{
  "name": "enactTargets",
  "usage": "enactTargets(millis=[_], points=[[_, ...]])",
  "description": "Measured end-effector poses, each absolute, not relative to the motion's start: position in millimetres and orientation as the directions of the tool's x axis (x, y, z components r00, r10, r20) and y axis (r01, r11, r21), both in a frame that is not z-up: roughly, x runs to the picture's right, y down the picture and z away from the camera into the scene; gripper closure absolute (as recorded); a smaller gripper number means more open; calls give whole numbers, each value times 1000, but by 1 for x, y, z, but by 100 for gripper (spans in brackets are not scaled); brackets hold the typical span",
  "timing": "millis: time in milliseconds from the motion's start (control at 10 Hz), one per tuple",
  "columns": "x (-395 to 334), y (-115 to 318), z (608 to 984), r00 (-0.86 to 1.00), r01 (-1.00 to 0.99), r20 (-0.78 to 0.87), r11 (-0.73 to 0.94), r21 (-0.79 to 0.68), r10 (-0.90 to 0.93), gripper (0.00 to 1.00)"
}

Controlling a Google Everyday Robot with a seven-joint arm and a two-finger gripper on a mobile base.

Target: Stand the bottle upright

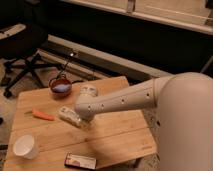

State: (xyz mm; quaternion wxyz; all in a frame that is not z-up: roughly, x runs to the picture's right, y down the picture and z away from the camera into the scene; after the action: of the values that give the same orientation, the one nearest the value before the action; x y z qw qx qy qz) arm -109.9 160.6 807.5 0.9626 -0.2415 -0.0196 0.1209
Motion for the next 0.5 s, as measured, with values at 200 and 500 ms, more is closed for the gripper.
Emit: enactTargets(millis=[200, 500], points=[[-116, 168, 811, 975, -210, -38, 850, -482, 219, 20], [-118, 181, 817, 980, -199, -82, 838, -509, 183, 20]])
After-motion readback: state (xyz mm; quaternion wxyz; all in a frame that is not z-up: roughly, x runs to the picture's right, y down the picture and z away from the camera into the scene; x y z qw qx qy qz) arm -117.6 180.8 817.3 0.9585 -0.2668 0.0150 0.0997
